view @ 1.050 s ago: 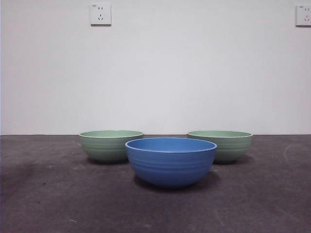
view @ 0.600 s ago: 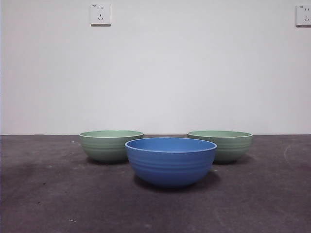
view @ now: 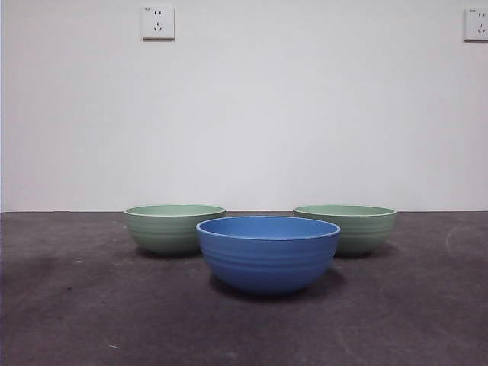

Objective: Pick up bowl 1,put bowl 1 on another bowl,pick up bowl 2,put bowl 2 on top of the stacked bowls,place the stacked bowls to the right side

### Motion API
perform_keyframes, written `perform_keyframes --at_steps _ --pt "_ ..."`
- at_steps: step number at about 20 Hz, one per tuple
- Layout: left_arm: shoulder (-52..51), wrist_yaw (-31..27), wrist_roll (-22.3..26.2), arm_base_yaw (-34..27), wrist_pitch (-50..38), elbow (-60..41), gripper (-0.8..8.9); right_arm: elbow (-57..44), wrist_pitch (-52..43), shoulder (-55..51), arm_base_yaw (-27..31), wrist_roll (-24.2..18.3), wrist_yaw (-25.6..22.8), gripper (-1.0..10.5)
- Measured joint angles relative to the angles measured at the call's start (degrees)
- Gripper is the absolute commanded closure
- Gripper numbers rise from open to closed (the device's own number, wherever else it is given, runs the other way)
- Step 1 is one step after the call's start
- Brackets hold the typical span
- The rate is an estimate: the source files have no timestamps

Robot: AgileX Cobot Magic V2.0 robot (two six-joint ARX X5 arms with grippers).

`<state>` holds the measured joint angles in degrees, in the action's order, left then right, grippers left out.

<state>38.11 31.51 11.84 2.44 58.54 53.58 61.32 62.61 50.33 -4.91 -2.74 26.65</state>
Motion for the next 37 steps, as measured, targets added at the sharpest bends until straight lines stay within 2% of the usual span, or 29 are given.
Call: perform_keyframes --at_steps 3,10,20,29,31,34,36,37 --pt "0.0 0.0 0.0 0.0 0.0 0.0 1.89 0.0 -2.3 1.0 0.0 0.9 -0.8 3.2" --pt "0.2 0.0 0.0 0.0 -0.2 0.0 1.89 0.0 -13.1 7.7 0.0 5.6 -7.2 3.2" --pt "0.2 0.0 0.0 0.0 -0.2 0.0 1.90 0.1 -27.4 26.1 0.0 10.2 -7.4 3.2" --pt "0.3 0.0 0.0 0.0 -0.2 0.0 1.90 0.1 -41.5 42.4 -0.8 12.6 -10.3 3.7" --pt "0.5 0.0 0.0 0.0 -0.2 0.0 1.90 0.1 -43.8 45.4 -1.1 12.9 -10.4 4.6" --pt "0.5 0.0 0.0 0.0 -0.2 0.0 1.90 0.1 -45.7 48.3 -1.6 13.0 -11.4 5.1" --pt "0.5 0.0 0.0 0.0 -0.2 0.0 1.90 0.3 -46.4 49.5 -2.1 13.1 -12.2 6.3" --pt "0.5 0.0 0.0 0.0 -0.2 0.0 1.90 0.5 -46.9 50.0 -2.4 13.1 -12.3 6.5"
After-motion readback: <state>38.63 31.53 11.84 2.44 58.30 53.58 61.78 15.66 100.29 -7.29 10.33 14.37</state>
